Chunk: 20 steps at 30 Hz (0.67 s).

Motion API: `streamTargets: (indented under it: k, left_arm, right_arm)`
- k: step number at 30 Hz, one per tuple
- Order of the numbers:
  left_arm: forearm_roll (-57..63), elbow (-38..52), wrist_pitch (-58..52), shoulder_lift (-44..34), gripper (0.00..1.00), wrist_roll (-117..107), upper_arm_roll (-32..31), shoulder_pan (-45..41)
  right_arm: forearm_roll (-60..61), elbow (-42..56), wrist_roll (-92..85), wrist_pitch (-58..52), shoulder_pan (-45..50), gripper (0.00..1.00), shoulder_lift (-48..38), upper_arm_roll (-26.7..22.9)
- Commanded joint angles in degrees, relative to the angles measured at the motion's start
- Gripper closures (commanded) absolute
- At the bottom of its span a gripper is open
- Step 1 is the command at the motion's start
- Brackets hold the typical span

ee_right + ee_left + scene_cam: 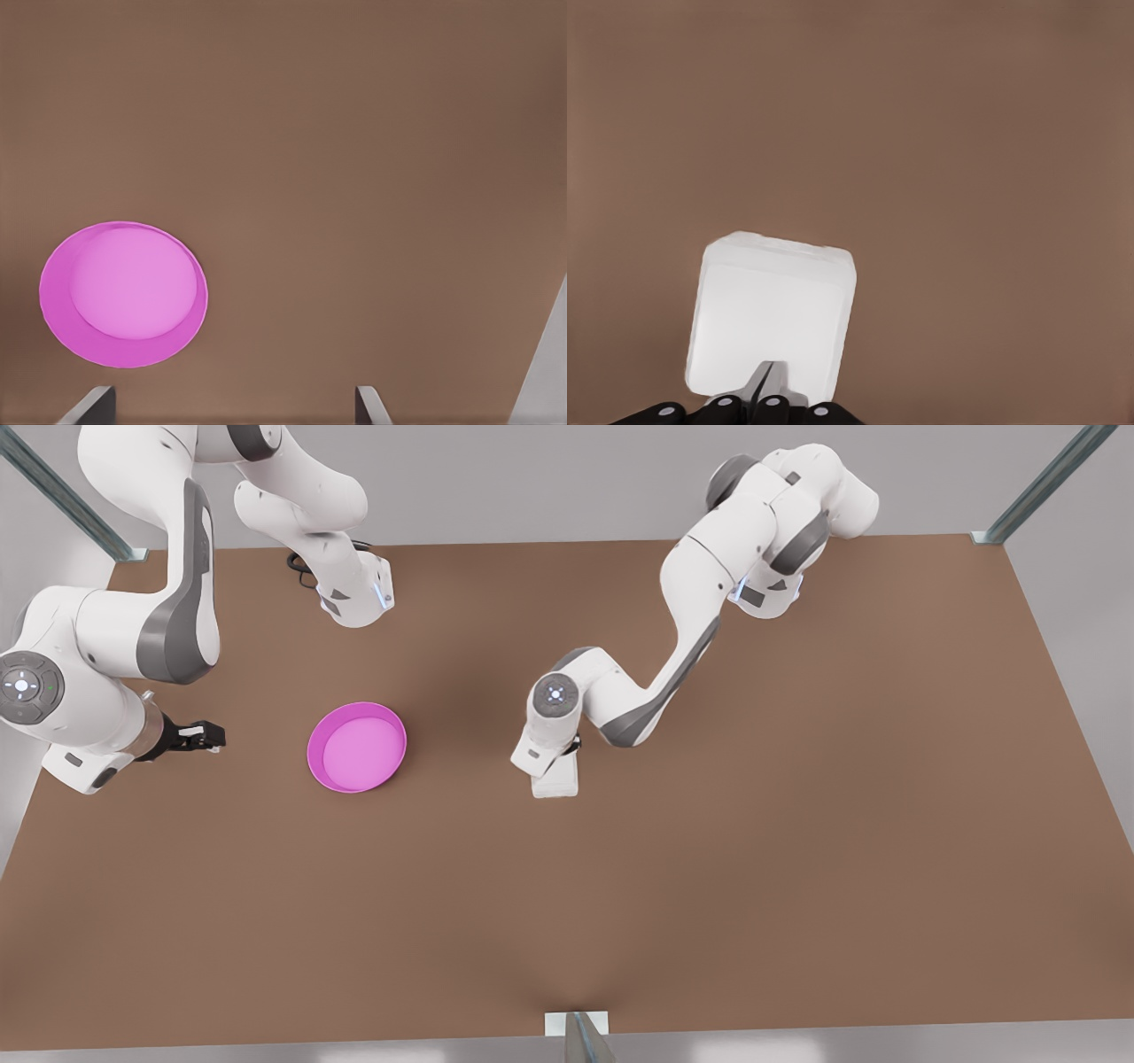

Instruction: Pack egg into the box and close the box lid

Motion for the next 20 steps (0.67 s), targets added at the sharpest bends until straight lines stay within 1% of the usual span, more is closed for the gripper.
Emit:
streamTargets:
  k: [1,2,3,4,5,6,7,8,9,10,11,15,20]
  left_arm:
    - [-0.3,6.8,-15.4,-1.2,0.79,5.5,-0.1,0.8]
    - [-0.3,16.0,-32.6,-1.4,0.78,8.5,-0.1,2.9]
    - [-0.3,19.5,-43.0,-4.8,0.39,15.0,-0.1,7.4]
    - [-0.2,19.5,-47.6,-9.2,0.22,22.6,-0.1,14.2]
    - [0.0,19.5,-48.3,-10.4,0.21,26.4,0.1,17.8]
    - [1.0,19.5,-48.3,-12.0,0.08,32.6,0.0,22.6]
    - [2.7,18.7,-48.0,-14.6,0.00,43.8,0.3,26.5]
    - [6.3,5.7,-40.9,-23.3,0.00,55.0,3.4,26.1]
    - [6.2,-8.7,-32.4,-32.5,0.00,61.9,6.0,24.8]
    - [3.7,-7.4,-34.1,-32.8,0.00,61.9,6.2,24.8]
    - [-1.2,-4.4,-37.7,-32.6,0.00,61.9,10.0,24.5]
    - [-1.4,-2.1,-44.2,-31.1,0.00,61.9,10.3,24.0]
    - [-3.6,-1.2,-46.1,-31.0,0.00,61.9,10.4,24.7]
  right_arm:
    - [0.0,0.0,0.0,-0.1,0.2,0.00,-0.1,0.0]
    - [0.0,0.0,0.0,-0.1,0.2,0.00,-0.1,0.0]
    - [0.0,0.0,0.0,-0.1,0.3,0.00,-0.1,0.0]
    - [0.0,0.0,0.0,0.0,0.3,0.00,-0.1,0.0]
    - [0.0,0.0,0.0,0.0,0.2,0.00,-0.1,0.0]
    - [0.0,0.0,0.0,0.0,0.2,0.00,-0.1,0.0]
    - [-0.1,0.0,0.0,0.0,0.2,0.00,-0.1,0.0]
    - [-0.1,0.0,0.0,0.0,0.2,0.00,-0.1,0.0]
    - [-0.1,0.0,0.0,0.0,0.2,0.00,-0.1,0.0]
    - [0.0,0.0,0.0,0.0,0.2,0.00,-0.1,0.1]
    - [0.1,0.5,0.0,0.0,0.4,0.00,1.3,0.1]
    - [0.2,1.5,-0.1,-0.1,0.5,0.00,1.4,0.2]
    - [2.3,2.4,-0.2,0.0,0.5,0.00,0.5,0.2]
